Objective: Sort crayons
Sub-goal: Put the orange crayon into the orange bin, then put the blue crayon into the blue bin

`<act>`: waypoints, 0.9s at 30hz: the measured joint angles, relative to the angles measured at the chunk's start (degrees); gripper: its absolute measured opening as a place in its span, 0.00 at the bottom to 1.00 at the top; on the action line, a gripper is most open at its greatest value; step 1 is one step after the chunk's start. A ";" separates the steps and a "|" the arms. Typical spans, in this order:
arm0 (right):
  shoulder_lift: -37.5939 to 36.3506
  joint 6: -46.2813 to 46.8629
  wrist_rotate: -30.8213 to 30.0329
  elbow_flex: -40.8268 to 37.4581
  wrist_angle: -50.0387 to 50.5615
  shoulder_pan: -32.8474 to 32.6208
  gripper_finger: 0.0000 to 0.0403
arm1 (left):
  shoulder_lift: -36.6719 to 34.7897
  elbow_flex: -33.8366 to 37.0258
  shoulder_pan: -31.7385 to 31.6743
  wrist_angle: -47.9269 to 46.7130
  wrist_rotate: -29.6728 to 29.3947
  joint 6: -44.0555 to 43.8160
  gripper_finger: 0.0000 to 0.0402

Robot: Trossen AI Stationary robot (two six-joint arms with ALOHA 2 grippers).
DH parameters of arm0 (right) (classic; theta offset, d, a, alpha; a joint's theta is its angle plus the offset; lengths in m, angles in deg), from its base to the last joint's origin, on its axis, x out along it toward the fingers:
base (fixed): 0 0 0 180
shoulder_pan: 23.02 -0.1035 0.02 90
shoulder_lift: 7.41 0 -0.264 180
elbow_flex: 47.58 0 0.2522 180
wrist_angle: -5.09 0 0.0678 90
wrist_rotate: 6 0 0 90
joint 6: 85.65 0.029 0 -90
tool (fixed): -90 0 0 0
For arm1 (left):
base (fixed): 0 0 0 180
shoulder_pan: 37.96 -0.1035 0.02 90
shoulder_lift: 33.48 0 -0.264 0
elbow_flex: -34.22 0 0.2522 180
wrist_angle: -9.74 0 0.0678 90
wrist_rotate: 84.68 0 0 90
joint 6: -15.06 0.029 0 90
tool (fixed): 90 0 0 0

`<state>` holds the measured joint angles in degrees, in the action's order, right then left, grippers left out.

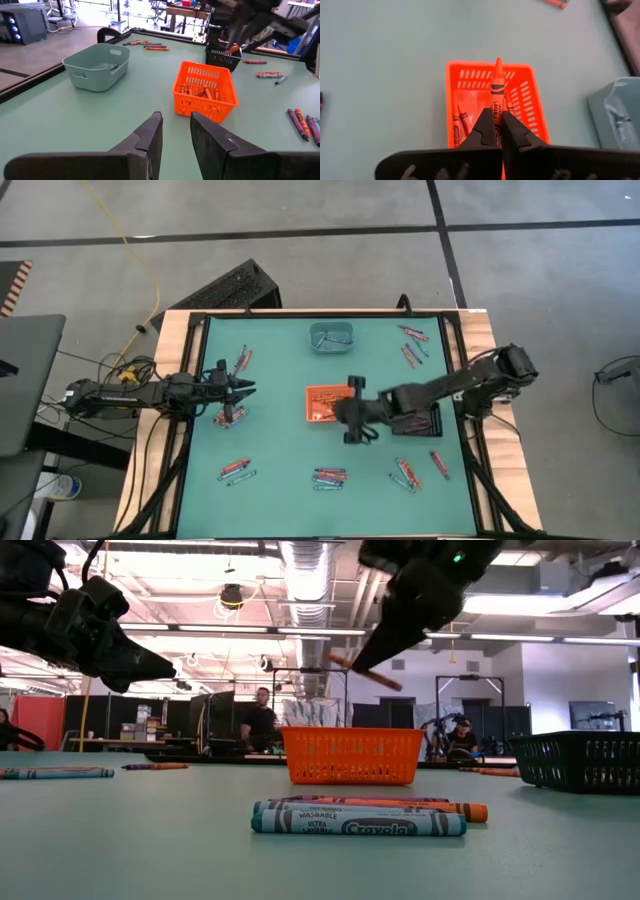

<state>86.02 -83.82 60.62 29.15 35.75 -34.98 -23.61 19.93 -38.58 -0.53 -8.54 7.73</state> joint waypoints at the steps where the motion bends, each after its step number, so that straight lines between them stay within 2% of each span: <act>1: 0.11 -0.73 1.52 0.03 0.10 1.03 0.01 | 0.00 0.00 -0.01 0.00 0.00 0.00 0.22; 7: 0.69 -4.70 8.20 -0.66 -1.31 4.62 0.02 | 0.00 0.01 0.00 0.00 0.00 0.00 0.22; 27: 0.69 -9.51 8.54 -1.39 -2.23 6.01 0.15 | -0.01 0.01 0.00 -0.01 0.00 0.00 0.22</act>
<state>86.72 -93.33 69.16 27.76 33.52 -28.97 -23.62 19.93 -38.58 -0.54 -8.54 7.73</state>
